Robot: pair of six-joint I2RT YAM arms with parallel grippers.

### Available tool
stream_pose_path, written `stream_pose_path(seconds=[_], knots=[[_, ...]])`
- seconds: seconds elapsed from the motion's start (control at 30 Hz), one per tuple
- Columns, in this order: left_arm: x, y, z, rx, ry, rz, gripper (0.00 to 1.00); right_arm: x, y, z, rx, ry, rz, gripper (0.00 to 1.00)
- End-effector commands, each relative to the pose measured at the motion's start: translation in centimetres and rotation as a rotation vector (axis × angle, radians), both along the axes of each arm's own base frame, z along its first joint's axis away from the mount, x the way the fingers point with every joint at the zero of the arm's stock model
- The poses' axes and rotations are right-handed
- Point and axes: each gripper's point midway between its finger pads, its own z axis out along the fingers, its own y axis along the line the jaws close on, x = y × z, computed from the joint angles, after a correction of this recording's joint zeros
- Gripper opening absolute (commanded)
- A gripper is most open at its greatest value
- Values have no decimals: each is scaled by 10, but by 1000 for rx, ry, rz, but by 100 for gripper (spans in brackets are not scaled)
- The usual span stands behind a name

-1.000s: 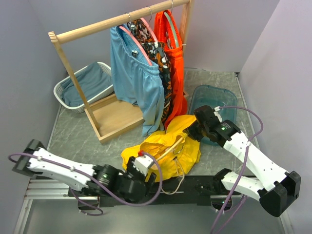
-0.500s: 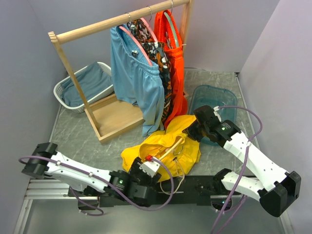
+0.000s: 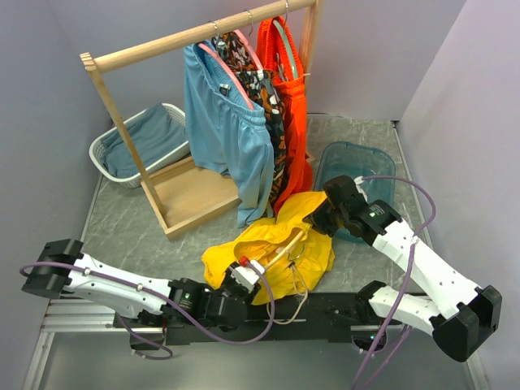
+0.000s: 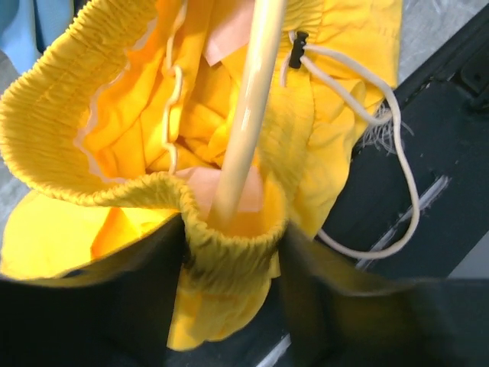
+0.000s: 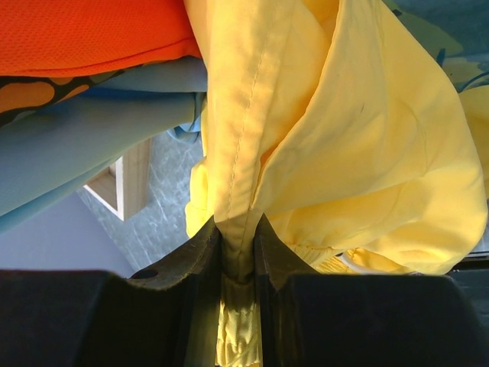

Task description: Place the shorts on the hanger

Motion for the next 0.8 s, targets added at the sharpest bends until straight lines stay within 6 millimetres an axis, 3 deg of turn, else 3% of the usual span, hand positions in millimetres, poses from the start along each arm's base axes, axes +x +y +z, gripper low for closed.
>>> stream_pose_path(seconds=[0.0,0.07,0.1,0.2,0.23,0.3,0.33,0.4,0.43,0.47,0.53,0.63,0.77], knots=[[6,-16,27,-151,-34,-8,32,1,13,28,95,-70,36,0],[6,-16,31,-160,-42,-24,17,0,14,30,104,-77,41,0],[4,-16,37,-181,-34,-39,1,-1,14,34,109,-90,45,0],[1,-15,53,-216,-24,-57,1,-2,13,45,113,-117,60,9],[-4,-16,58,-222,-9,-88,1,-3,12,47,110,-123,65,21],[-9,-15,71,-253,7,-127,1,-3,10,59,107,-161,80,31],[-15,-15,76,-254,26,-162,1,-3,8,64,106,-179,81,41],[-21,-12,92,-296,51,-198,1,-4,6,79,113,-239,93,48],[-24,-12,102,-321,66,-210,1,-3,6,85,120,-269,101,57],[-29,-9,102,-307,88,-237,1,-3,5,95,127,-301,106,61],[-34,-5,124,-363,124,-258,1,-3,1,115,128,-375,120,72],[-45,4,145,-394,184,-312,1,-6,-3,135,114,-456,153,82],[-58,19,169,-416,252,-368,1,-7,-16,168,65,-558,156,87]])
